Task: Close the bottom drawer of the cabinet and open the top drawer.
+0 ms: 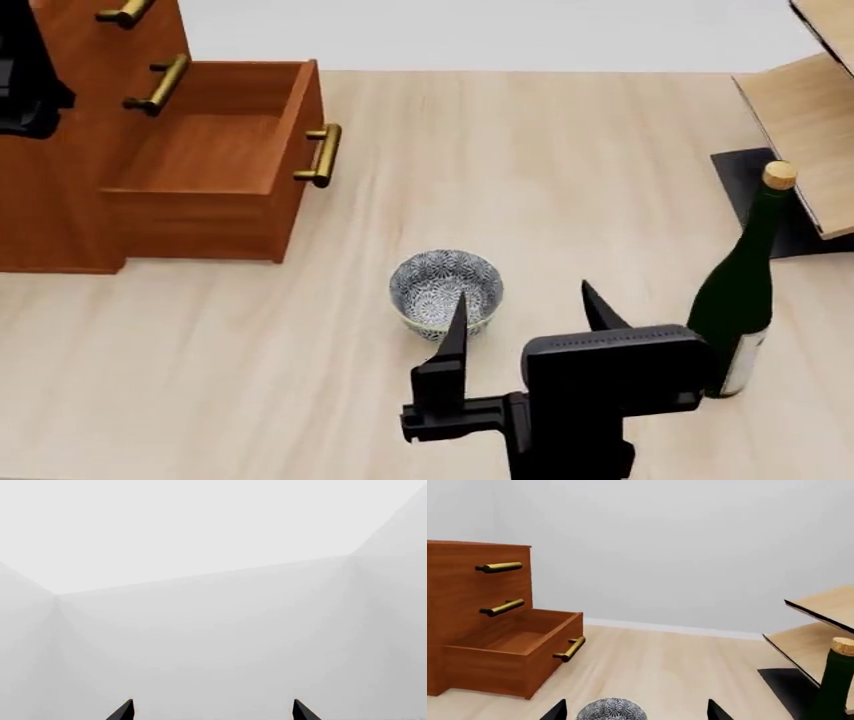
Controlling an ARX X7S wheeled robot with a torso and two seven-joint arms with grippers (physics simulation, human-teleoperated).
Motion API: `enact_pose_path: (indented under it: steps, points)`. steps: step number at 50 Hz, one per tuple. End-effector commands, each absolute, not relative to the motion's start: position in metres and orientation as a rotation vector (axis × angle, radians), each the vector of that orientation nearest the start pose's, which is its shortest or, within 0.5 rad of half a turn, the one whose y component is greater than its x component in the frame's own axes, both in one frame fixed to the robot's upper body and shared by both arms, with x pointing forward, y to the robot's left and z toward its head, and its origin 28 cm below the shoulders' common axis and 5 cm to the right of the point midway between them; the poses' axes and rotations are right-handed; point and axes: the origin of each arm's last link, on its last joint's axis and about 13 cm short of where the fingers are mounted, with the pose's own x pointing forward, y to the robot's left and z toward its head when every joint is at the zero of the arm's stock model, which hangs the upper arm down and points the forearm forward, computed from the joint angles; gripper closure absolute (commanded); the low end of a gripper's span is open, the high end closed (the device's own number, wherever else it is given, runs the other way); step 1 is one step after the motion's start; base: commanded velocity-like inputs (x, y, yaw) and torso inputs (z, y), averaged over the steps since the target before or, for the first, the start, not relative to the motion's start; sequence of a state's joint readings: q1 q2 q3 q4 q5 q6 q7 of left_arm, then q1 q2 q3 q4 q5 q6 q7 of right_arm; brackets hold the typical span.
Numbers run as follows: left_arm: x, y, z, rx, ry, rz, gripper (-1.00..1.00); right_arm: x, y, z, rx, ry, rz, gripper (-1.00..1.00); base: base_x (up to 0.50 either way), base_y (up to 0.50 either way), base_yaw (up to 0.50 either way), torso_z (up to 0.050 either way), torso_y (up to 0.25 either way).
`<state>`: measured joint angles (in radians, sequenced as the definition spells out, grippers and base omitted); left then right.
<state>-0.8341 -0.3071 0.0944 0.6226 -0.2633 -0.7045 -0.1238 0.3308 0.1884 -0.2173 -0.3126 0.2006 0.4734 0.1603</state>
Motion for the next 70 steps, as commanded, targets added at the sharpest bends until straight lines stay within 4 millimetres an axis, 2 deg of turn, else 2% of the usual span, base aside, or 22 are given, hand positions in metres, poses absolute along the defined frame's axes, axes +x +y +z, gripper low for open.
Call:
enact_pose_path:
  steps: [1,36,56,70]
  points:
    - [0.2639,0.2289,0.2933,0.151,-0.709,-0.067,-1.0,0.2634,-0.0871,0.1182,-0.057,-0.123,0.11,-1.0,0.0,0.43,0.0,0.0,0.0]
    - [0.2621,0.2283,0.2951,0.156,-0.711,-0.072,-1.0,0.261,-0.0901,0.1146,-0.04,-0.119,0.096,-1.0,0.0,0.42,0.0,0.0,0.0]
    - [0.2621,0.2282,0.2952,0.137,-0.711,-0.073,-1.0,0.2588,-0.0899,0.1127,-0.043,-0.111,0.107,-1.0,0.0,0.0,0.0,0.0,0.0]
    - [0.262,0.2295,0.2962,0.127,-0.715,-0.073,-1.0,0.259,-0.0901,0.1132,-0.05,-0.11,0.1,-1.0,0.26,0.0,0.0,0.0,0.0]
